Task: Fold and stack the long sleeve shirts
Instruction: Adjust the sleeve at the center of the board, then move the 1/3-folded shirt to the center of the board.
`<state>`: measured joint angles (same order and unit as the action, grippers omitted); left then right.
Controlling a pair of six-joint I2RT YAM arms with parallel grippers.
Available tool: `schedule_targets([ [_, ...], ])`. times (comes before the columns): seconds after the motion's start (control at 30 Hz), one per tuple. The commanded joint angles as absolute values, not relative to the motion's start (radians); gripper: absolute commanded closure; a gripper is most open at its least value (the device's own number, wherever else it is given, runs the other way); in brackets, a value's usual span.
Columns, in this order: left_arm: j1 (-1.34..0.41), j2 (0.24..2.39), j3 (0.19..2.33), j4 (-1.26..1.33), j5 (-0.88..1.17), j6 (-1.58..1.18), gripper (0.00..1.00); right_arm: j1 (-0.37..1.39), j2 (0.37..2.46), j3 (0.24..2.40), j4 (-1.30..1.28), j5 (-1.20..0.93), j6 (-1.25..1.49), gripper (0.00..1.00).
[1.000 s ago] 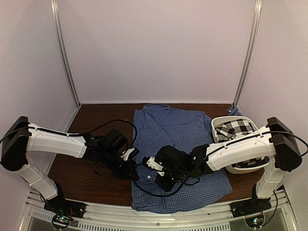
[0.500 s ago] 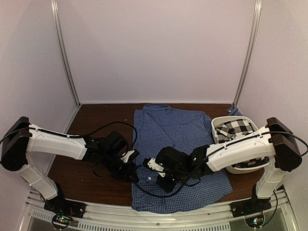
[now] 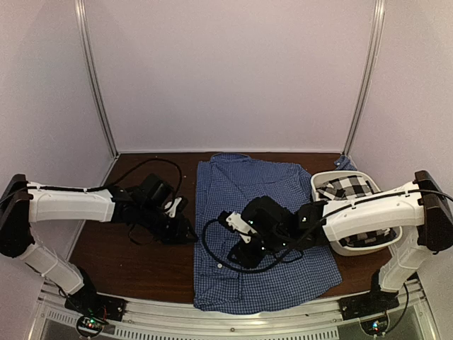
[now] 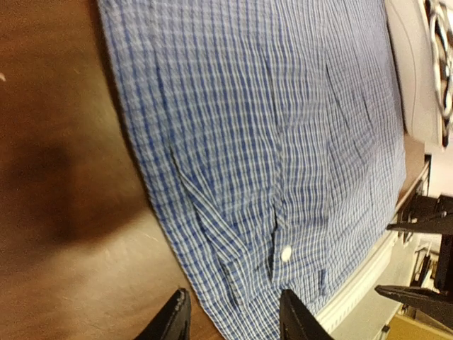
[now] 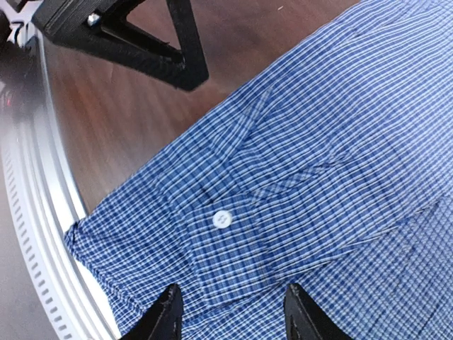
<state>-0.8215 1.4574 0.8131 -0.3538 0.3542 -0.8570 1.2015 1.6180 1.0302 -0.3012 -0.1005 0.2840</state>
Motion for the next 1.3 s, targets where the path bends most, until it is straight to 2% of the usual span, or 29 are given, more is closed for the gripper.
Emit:
schedule_targets([
  [0.0, -0.685, 1.468, 0.892, -0.345, 0.277, -0.783, 0.56, 1.109, 1.580, 1.065, -0.261, -0.046, 0.313, 0.49],
  [0.23, -0.553, 1.711, 1.083, -0.267, 0.328, -0.689, 0.57, 0.969, 1.554, 1.078, -0.170, -0.045, 0.381, 0.48],
  [0.43, -0.523, 1.925, 1.263, -0.293, 0.318, -0.654, 0.57, 0.885, 1.529, 1.058, -0.132, -0.089, 0.391, 0.48],
  [0.67, -0.509, 2.048, 1.336, -0.297, 0.332, -0.656, 0.58, 0.836, 1.498, 1.029, -0.110, -0.115, 0.393, 0.48],
  [0.8, -0.509, 2.080, 1.346, -0.295, 0.335, -0.666, 0.66, 0.810, 1.496, 1.019, -0.098, -0.132, 0.394, 0.49],
  [0.97, -0.500, 2.097, 1.360, -0.304, 0.318, -0.672, 0.99, 0.790, 1.505, 1.021, -0.087, -0.128, 0.394, 0.49],
  [1.27, -0.411, 2.101, 1.390, -0.376, 0.275, -0.606, 1.00, 0.751, 1.542, 1.037, -0.063, -0.155, 0.408, 0.49],
])
